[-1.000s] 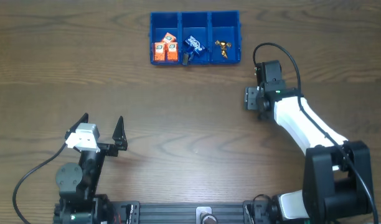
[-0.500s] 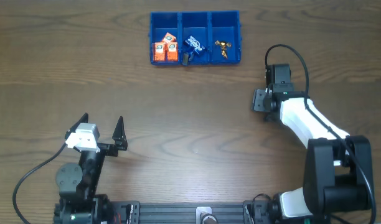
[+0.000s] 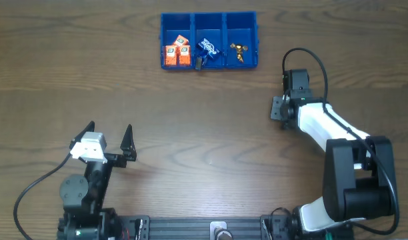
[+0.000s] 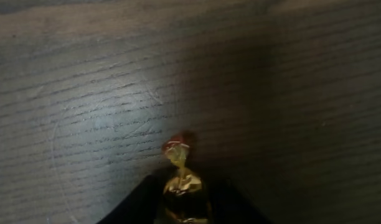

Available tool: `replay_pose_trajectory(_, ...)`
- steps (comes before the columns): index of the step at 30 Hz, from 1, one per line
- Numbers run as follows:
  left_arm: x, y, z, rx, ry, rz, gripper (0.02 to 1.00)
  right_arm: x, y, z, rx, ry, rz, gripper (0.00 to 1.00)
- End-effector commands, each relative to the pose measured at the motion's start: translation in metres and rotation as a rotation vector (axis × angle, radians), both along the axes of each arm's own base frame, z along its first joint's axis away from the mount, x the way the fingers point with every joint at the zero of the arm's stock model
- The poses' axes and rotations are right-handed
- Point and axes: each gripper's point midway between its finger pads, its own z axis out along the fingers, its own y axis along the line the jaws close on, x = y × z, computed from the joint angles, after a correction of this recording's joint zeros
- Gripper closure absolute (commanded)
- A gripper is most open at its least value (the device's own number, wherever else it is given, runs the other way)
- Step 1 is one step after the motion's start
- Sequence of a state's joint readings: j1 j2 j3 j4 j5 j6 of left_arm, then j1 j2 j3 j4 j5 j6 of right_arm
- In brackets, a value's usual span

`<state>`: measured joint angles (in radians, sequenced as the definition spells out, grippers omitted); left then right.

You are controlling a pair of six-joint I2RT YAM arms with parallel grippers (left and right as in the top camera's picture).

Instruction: Sort Candies Into Trays

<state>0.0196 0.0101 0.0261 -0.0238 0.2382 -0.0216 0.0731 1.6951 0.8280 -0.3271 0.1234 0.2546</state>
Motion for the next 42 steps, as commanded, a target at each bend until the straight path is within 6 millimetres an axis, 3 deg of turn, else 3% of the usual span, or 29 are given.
replay_pose_trajectory(1, -0.001, -0.002, -0.016, 0.007, 0.043, -0.017, 0.020, -0.004, -0.003, -0.007, -0.006, 0.020, -0.011, 0.739)
replay_pose_trajectory(9, -0.001, -0.002, -0.016, 0.007, 0.043, -0.017, 0.023, -0.001, 0.001, -0.003, 0.007, 0.002, -0.004, 0.842)
replay_pose_trajectory(14, -0.001, -0.002, -0.016, 0.007, 0.043, -0.017, 0.020, 0.011, 0.012, 0.023, 0.021, -0.072, 0.025, 0.844)
replay_pose_trajectory(17, -0.001, -0.002, -0.016, 0.007, 0.043, -0.017, 0.023, 0.030, 0.022, 0.061, 0.033, -0.181, 0.046, 0.842)
replay_pose_trajectory(24, -0.001, -0.002, -0.016, 0.007, 0.043, -0.017, 0.023, 0.101, 0.065, 0.206, 0.039, -0.509, 0.172, 0.840)
replay_pose_trajectory(26, -0.001, -0.002, -0.016, 0.007, 0.043, -0.017, 0.020, 0.124, 0.080, 0.240, 0.027, -0.583, 0.203, 0.842)
replay_pose_trajectory(28, -0.001, -0.002, -0.016, 0.007, 0.043, -0.017, 0.023, 0.145, 0.093, 0.260, 0.008, -0.628, 0.218, 0.842)
replay_pose_trajectory(32, -0.001, -0.002, -0.016, 0.007, 0.043, -0.017, 0.023, 0.176, 0.113, 0.261, -0.008, -0.640, 0.240, 0.842)
replay_pose_trajectory(36, -0.001, -0.002, -0.016, 0.007, 0.043, -0.017, 0.020, 0.197, 0.124, 0.234, -0.010, -0.603, 0.249, 0.842)
replay_pose_trajectory(42, -0.001, -0.002, -0.016, 0.007, 0.043, -0.017, 0.020, 0.208, 0.126, 0.190, -0.021, -0.528, 0.251, 0.840)
